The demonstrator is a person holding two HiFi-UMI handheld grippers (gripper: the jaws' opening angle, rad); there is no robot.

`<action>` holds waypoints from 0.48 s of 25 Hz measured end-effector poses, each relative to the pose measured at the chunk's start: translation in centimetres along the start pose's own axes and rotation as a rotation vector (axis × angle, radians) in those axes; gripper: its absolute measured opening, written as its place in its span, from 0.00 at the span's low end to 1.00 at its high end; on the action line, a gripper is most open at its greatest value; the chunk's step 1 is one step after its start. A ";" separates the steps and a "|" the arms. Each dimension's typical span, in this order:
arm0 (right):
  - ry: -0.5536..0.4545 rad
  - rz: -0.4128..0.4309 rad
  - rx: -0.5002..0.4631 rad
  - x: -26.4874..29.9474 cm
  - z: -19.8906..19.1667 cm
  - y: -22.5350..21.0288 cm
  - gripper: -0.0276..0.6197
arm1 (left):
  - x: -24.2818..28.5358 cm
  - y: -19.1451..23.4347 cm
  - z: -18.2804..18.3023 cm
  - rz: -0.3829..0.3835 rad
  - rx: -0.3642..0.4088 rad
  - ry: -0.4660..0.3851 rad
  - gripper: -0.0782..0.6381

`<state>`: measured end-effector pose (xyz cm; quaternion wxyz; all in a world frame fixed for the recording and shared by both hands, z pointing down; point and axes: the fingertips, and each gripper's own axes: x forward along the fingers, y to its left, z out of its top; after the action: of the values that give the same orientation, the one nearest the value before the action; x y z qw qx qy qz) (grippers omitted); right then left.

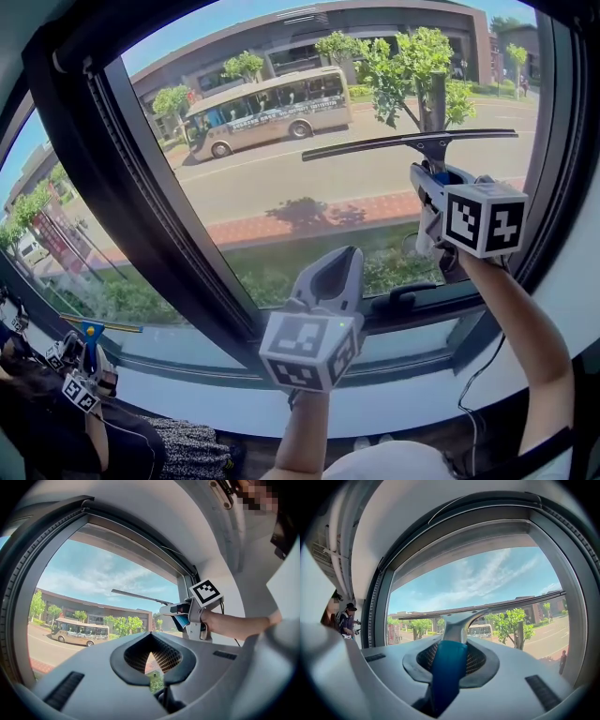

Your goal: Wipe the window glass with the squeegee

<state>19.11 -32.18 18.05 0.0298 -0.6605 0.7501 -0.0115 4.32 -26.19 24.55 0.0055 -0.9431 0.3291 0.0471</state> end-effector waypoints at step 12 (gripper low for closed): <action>0.046 -0.003 0.044 -0.9 -5.0 0.3 0.16 | -0.9 0.1 -2.1 -0.002 -0.009 0.040 0.10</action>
<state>18.59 -31.37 23.01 0.0269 -0.6605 0.7491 -0.0431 3.72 -25.79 26.70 -0.0053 -0.9442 0.3280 0.0299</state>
